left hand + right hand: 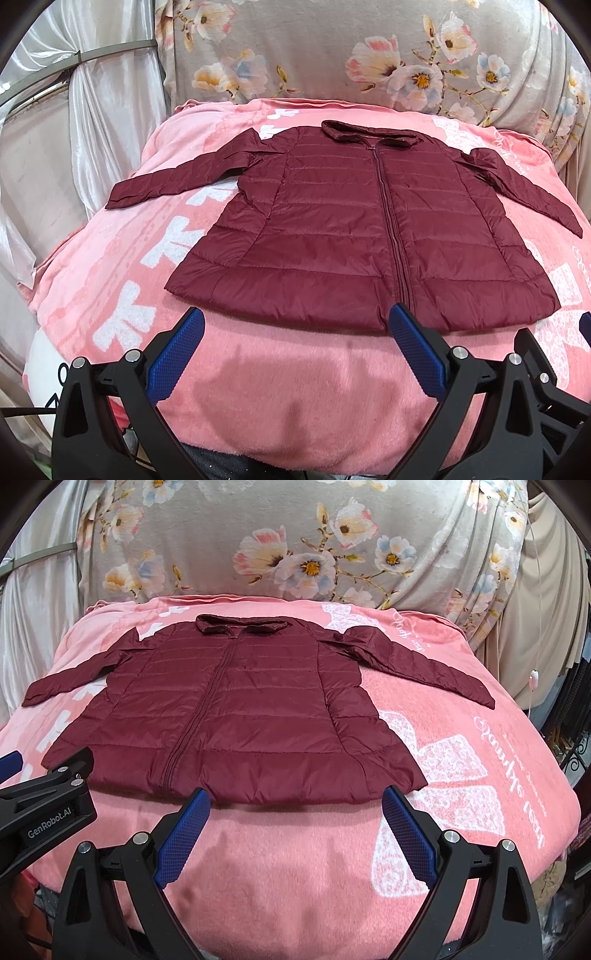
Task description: Fold large clothes
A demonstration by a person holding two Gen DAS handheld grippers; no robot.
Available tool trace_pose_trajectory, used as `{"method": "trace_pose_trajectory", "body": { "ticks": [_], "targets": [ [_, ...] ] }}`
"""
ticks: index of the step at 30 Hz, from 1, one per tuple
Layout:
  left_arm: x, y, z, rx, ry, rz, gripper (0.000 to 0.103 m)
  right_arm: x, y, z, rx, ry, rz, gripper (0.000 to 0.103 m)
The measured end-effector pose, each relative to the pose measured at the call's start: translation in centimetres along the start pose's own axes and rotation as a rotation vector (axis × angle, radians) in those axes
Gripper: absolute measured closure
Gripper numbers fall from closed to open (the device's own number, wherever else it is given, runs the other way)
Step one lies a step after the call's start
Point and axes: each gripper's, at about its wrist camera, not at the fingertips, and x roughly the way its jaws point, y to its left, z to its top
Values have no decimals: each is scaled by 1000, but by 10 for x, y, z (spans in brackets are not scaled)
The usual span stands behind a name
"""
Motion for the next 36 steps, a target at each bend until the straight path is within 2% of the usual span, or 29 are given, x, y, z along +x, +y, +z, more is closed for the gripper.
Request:
{"method": "trace_pose_trajectory", "body": {
  "ticks": [10, 19, 28, 33, 36],
  "targets": [
    [18, -8, 28, -10, 14, 12, 5, 22, -1, 40, 15, 10, 15, 11],
    [30, -14, 47, -20, 14, 18, 5, 39, -26, 67, 79, -3, 28, 11],
    [36, -13, 63, -26, -6, 43, 6, 49, -50, 84, 108, -20, 5, 11],
    [37, -14, 67, -16, -21, 44, 5, 61, -54, 85, 93, -10, 33, 11],
    [38, -9, 70, -27, -37, 43, 5, 75, -80, 87, 134, -14, 45, 11]
  ]
}}
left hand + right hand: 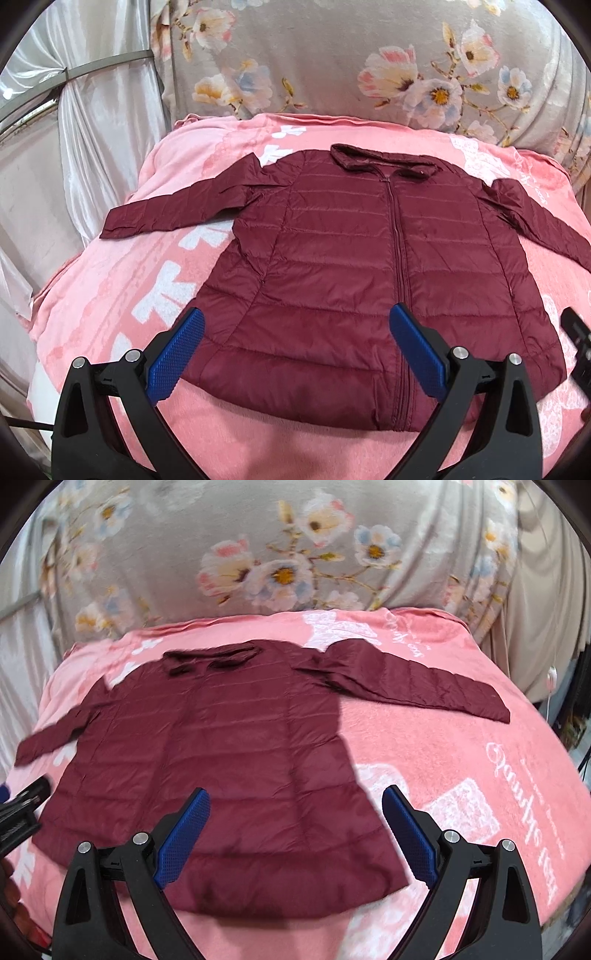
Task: Fold large clothes
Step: 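Grasp the sleeve cuff nearest the right tool and lift it, then carry the sleeve across the jacket body and release it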
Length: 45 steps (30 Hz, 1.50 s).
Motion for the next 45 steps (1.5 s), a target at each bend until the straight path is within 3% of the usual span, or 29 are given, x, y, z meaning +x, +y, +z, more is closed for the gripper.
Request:
{"method": "trace_pose_trajectory", "body": {
  "ticks": [4, 7, 12, 17, 21, 23, 24, 26, 28, 29, 32, 35, 37, 40, 45],
  "targets": [
    [6, 13, 5, -35, -17, -2, 5, 24, -87, 17, 190, -51, -31, 11],
    [15, 20, 8, -53, -14, -7, 5, 52, -176, 28, 403, -95, -42, 11],
    [26, 27, 12, -62, -17, 30, 5, 106, -275, 47, 626, -97, -85, 11],
    [40, 32, 18, -96, 34, 32, 5, 167, -332, 63, 712, -40, -165, 16],
    [52, 32, 22, -96, 47, 58, 5, 199, -354, 64, 768, -7, -190, 29],
    [57, 30, 24, -88, 50, 61, 5, 208, -356, 67, 769, -20, -220, 31],
    [60, 29, 24, -85, 53, 63, 5, 211, -358, 71, 761, -25, -229, 35],
    [65, 28, 26, -85, 56, 70, 5, 219, -359, 78, 749, -16, -230, 58],
    [69, 27, 27, -90, 60, 63, 5, 224, -359, 84, 753, -17, -200, 90],
    [72, 27, 28, -95, 64, 56, 5, 224, -357, 88, 755, -24, -180, 94],
    [78, 27, 32, -102, 65, 45, 5, 212, -335, 112, 709, -95, -132, 96],
    [81, 28, 37, -113, 54, 29, 5, 186, -284, 150, 600, -185, -23, 96],
    [83, 31, 39, -124, 48, 22, 5, 168, -240, 172, 506, -227, 63, 97],
    [86, 38, 45, -152, 44, 7, 5, 138, -144, 200, 300, -273, 228, 97],
    [89, 57, 52, -218, 45, -34, 5, 127, -10, 198, 67, -233, 443, 97]
  ]
}}
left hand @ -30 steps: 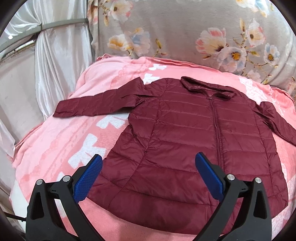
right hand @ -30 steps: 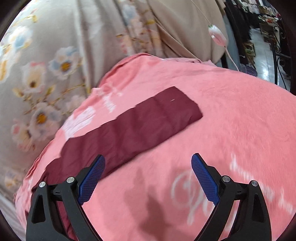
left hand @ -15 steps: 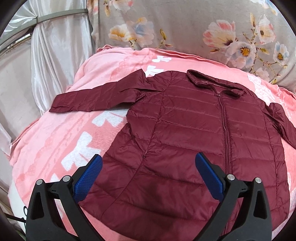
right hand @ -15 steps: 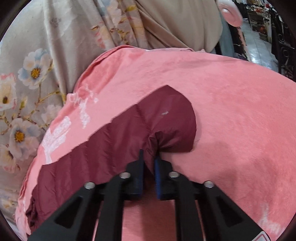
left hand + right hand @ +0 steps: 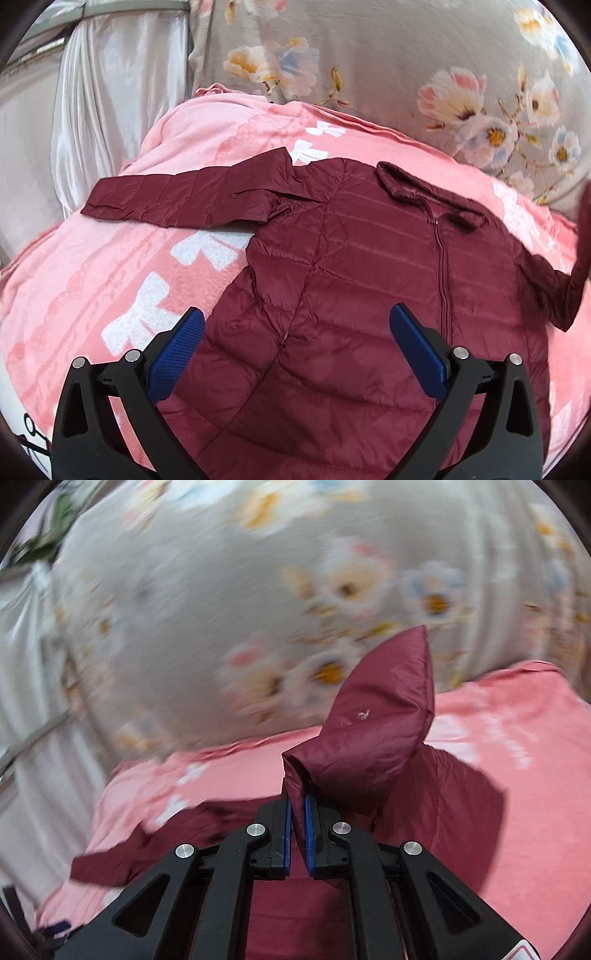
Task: Fold large clothes
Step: 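Carry the sleeve across the jacket body and release it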
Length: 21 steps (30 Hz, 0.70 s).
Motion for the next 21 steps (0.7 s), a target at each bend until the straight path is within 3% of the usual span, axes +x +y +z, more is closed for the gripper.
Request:
{"method": "trace_pose_trajectory", "body": {
  "ticks": [6, 15, 18, 20, 21],
  "targets": [
    [2, 23, 10, -57, -6, -24, 5, 58, 88, -52, -102, 167, 140, 97],
    [21, 31, 22, -69, 11, -98, 5, 101, 137, -136, -139, 379, 215, 97],
    [36, 21, 28, -70, 37, -185, 5, 115, 158, -158, -187, 463, 236, 88],
    [53, 13, 33, -81, 75, -256, 5, 113, 164, -168, -203, 470, 219, 77],
    [62, 9, 33, -88, 98, -285, 5, 108, 163, -169, -196, 463, 211, 63]
  ]
}}
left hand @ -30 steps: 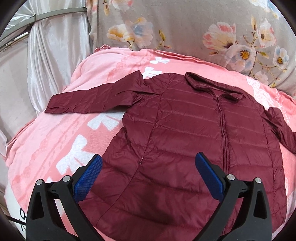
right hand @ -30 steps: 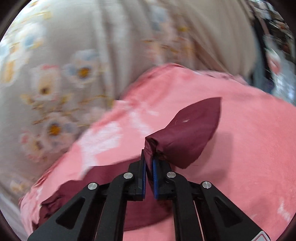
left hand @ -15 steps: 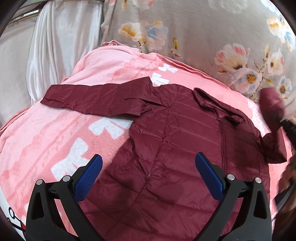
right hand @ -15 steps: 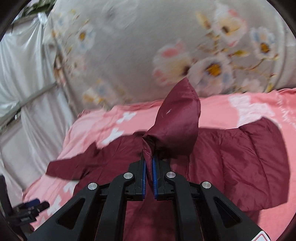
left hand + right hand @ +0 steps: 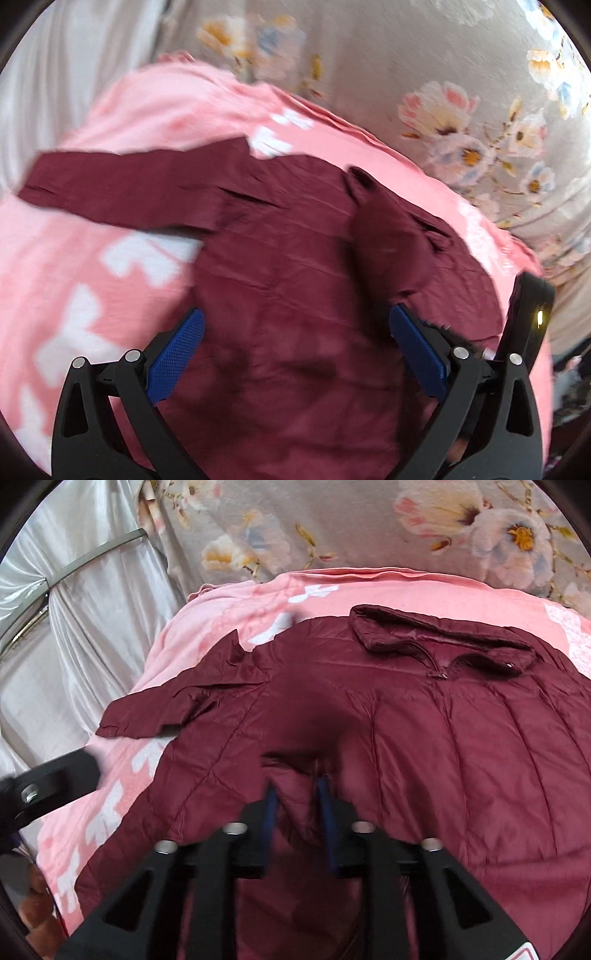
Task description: Fold large clothes
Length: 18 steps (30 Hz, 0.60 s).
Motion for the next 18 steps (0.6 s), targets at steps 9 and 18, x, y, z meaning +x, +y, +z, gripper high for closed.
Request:
{"method": "trace_pose_trajectory", "body": {
  "ticks": [9, 18],
  "targets": [
    [90, 2, -6, -160, 192, -109, 5, -93, -71, -45, 199, -128, -149, 47],
    [103, 10, 13, -230, 191, -99, 84, -126, -201, -62, 609, -178, -221, 46]
  ]
}}
